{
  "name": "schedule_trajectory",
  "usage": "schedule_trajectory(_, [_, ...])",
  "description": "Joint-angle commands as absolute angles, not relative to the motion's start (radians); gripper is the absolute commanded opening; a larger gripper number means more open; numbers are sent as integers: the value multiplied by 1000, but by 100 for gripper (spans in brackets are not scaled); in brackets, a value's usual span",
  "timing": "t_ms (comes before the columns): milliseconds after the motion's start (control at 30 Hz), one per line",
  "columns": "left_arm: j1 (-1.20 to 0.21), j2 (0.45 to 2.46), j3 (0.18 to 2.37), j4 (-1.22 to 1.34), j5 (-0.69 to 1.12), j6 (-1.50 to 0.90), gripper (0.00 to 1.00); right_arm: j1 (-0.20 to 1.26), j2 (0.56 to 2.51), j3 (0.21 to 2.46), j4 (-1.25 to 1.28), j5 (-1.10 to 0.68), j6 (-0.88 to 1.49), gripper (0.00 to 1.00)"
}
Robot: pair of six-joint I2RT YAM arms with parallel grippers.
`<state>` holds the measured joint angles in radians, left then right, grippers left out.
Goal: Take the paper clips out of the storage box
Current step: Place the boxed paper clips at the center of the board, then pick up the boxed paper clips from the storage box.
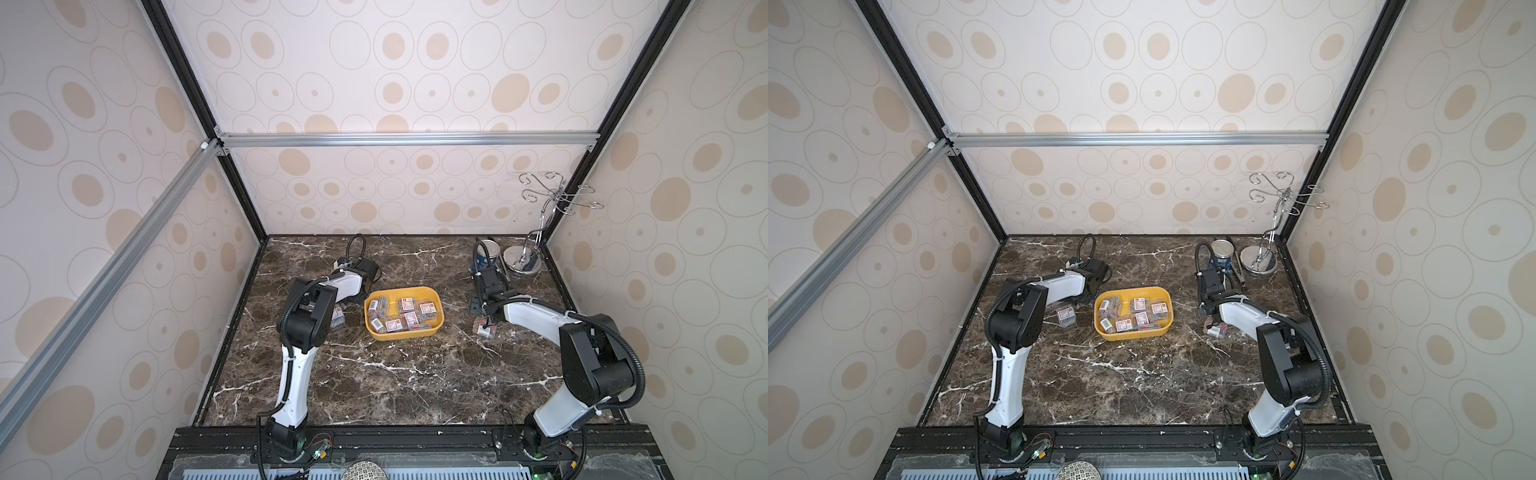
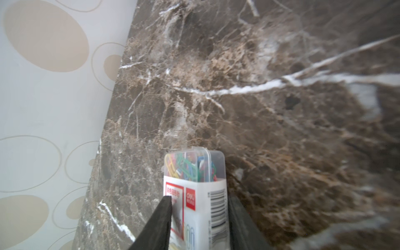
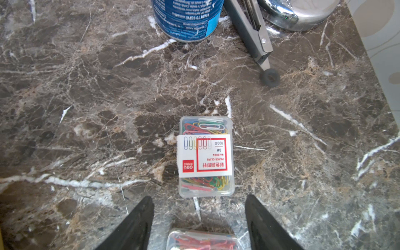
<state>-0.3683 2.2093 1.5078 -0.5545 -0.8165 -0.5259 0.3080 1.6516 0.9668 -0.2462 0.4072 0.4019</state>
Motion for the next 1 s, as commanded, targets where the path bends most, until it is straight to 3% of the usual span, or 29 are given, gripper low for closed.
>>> schedule_trajectory(0, [-361, 2186, 1506, -526, -762, -507, 47, 311, 1657, 982, -254, 434, 400, 69])
schedule_trajectory(300, [-362, 1931, 1336, -361, -630, -486, 72, 317, 1650, 974, -247, 445, 400, 69])
schedule_trajectory(600, [-361, 1413, 917, -60, -594, -481, 82, 322, 1641, 967, -243, 454, 399, 69])
schedule_trajectory(967, [-354, 973, 397, 317, -750, -465, 94, 333, 1626, 951, -229, 476, 399, 69])
